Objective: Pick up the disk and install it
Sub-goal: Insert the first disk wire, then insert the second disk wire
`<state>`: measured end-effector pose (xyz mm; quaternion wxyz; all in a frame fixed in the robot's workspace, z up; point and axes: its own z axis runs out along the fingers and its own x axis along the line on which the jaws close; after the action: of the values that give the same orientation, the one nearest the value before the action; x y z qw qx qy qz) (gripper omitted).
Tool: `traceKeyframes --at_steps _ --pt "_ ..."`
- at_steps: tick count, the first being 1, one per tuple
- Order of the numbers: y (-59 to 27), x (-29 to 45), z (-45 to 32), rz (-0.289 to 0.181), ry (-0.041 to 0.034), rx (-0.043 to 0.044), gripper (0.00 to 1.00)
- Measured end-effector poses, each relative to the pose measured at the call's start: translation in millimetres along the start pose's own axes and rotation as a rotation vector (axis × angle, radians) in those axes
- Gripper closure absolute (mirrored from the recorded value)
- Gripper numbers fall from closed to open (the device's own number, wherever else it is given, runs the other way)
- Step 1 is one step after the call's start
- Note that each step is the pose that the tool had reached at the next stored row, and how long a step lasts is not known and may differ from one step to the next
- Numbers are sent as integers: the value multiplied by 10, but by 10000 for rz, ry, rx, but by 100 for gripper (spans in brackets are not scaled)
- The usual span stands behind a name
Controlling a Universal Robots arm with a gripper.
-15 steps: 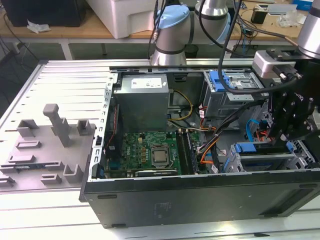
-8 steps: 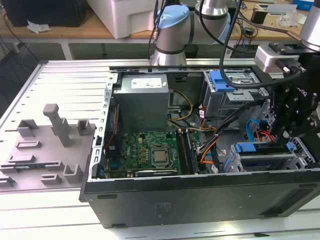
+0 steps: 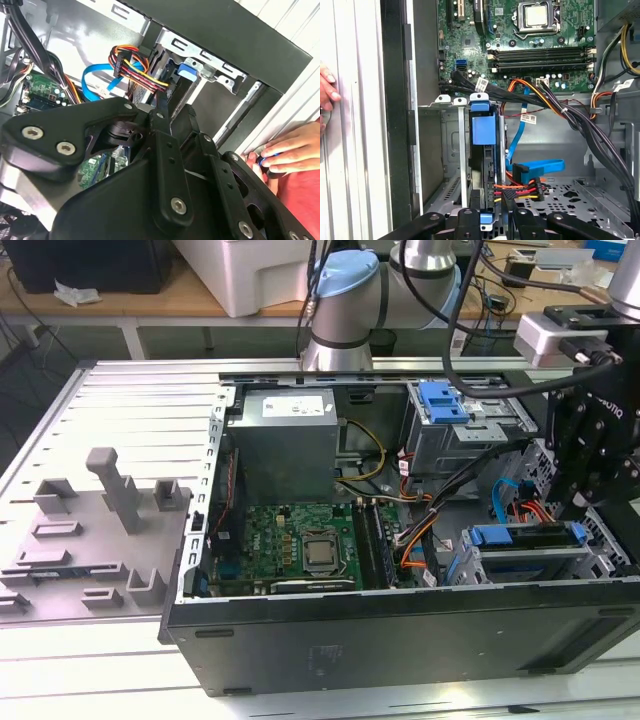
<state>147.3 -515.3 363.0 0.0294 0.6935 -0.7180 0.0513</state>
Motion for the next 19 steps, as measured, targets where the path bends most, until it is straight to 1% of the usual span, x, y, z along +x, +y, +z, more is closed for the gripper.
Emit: traceKeyframes --at_steps 2,4,19 --pt "0 -1 -4 -1 18 1 69" --pt "0 -15 -16 -2 69 3 69" --pt "0 -23 -17 -3 88 4 69"
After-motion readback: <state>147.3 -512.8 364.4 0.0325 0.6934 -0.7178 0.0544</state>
